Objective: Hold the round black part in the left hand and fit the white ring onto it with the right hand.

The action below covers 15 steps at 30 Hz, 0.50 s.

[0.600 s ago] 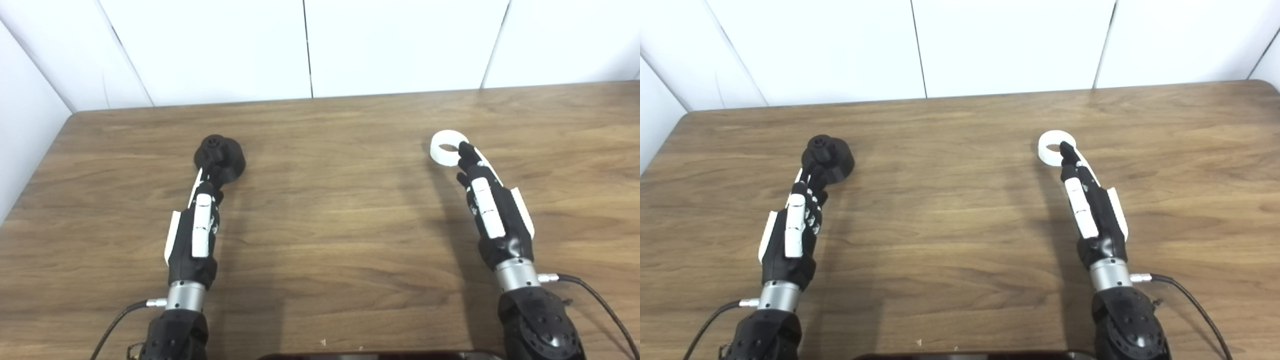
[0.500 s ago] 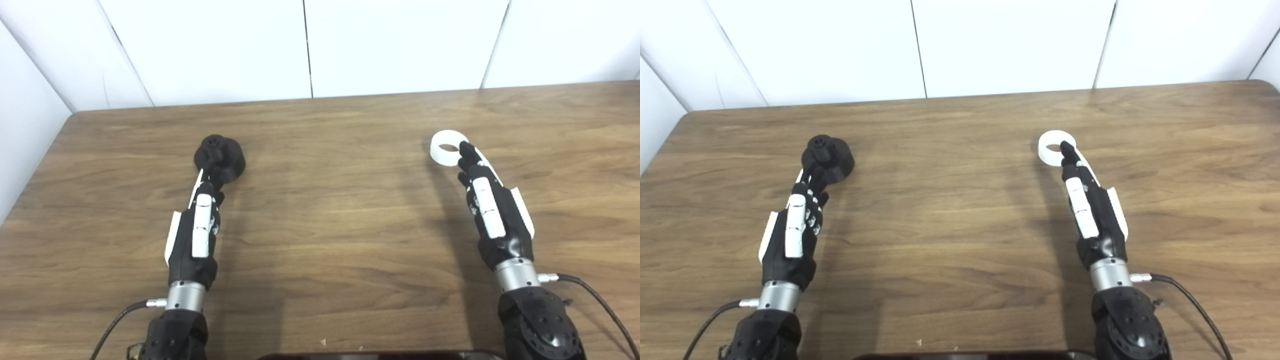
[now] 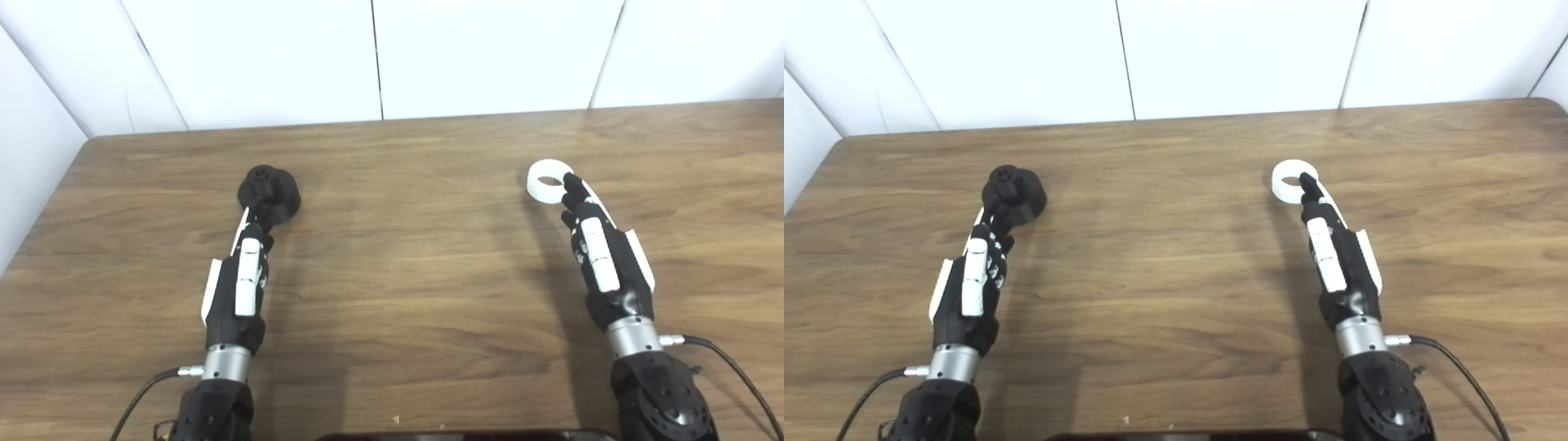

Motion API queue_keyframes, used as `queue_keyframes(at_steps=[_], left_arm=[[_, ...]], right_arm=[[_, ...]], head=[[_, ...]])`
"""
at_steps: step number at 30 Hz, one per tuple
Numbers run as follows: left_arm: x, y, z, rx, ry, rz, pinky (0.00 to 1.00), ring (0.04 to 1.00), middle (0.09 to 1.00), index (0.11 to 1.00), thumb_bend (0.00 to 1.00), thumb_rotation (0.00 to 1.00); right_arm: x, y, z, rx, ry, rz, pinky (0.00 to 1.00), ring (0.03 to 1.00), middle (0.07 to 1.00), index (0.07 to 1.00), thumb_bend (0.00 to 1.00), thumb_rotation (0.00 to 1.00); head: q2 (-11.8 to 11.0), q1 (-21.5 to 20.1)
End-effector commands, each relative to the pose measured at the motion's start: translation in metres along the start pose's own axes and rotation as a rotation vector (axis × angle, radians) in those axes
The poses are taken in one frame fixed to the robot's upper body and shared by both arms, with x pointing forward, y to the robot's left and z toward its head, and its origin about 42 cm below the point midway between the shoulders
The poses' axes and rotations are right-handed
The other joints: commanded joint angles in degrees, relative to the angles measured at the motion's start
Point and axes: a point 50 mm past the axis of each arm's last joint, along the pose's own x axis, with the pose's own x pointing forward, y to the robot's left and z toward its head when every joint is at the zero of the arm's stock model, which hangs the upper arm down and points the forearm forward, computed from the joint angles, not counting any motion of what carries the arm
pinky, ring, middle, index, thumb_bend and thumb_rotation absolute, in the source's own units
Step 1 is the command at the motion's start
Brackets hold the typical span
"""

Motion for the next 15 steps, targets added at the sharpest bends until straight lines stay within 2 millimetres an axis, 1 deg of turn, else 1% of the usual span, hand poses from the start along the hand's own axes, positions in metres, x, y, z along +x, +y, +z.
queue_keyframes(at_steps=[1,3,6,10,12,15], left_arm=[[-0.005,0.008,0.006,0.066,-0.038,-0.003,1.00,1.000,0.999,1.000,0.53,1.00],[-0.004,0.011,0.007,0.073,-0.046,0.000,1.00,1.000,1.000,1.000,0.52,0.98],[-0.002,0.019,0.009,0.079,-0.056,0.018,1.00,1.000,1.000,1.000,0.52,0.89],[-0.001,0.039,0.016,0.131,-0.042,0.060,1.00,1.000,0.993,0.987,0.55,0.80],[0.001,0.045,0.019,0.156,-0.041,0.070,1.00,1.000,0.992,0.989,0.58,0.80],[0.007,0.067,0.026,0.244,-0.034,0.050,1.00,1.000,0.999,0.999,0.64,0.83]], right_arm=[[-0.004,0.005,0.009,0.027,-0.047,0.008,0.98,0.973,0.965,0.927,0.54,0.87],[-0.003,0.005,0.009,0.027,-0.047,0.008,0.98,0.971,0.963,0.923,0.55,0.87],[-0.003,0.005,0.009,0.022,-0.048,0.013,0.99,0.974,0.966,0.928,0.54,0.88],[-0.003,0.006,0.009,0.025,-0.043,0.014,0.99,0.975,0.966,0.929,0.54,0.88],[-0.002,0.007,0.009,0.026,-0.043,0.014,0.98,0.972,0.963,0.926,0.55,0.87],[-0.001,0.008,0.007,0.033,-0.044,0.014,0.98,0.968,0.962,0.921,0.56,0.86]], head=[[0.0,0.0],[0.0,0.1],[-0.1,0.3],[-0.1,0.3],[-0.1,0.6],[-0.3,1.0]])
